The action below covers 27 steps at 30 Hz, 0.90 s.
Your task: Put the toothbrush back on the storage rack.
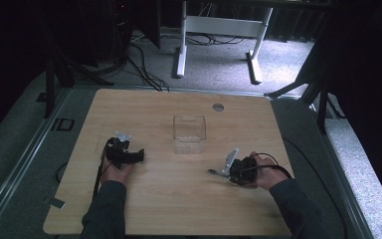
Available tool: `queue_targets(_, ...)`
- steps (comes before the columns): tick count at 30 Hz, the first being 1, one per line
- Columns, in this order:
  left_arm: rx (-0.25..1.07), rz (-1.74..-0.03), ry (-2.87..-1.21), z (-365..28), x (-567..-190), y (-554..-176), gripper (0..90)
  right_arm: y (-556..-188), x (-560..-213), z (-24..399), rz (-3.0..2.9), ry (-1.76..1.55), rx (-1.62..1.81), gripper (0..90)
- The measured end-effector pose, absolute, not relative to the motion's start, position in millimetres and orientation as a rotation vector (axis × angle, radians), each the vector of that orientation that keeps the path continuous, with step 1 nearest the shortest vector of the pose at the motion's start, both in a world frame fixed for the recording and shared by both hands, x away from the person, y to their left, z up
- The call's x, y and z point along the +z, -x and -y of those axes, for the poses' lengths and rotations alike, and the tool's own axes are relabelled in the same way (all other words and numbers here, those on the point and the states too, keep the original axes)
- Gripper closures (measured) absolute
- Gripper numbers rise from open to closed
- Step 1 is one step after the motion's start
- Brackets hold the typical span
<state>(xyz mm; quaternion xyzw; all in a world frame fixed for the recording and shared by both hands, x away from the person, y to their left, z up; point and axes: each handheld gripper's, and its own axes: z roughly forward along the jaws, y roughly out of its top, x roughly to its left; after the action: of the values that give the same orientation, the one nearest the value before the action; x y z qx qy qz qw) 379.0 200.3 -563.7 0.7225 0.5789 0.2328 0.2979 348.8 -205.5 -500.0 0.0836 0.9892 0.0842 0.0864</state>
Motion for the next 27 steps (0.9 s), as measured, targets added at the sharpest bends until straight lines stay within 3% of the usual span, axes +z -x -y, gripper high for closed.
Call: queue_targets(27,0.619,-1.538,-1.920,-200,-564,-379,9.2,-382,-490,242,-2.605,-0.840,0.413,78.5)
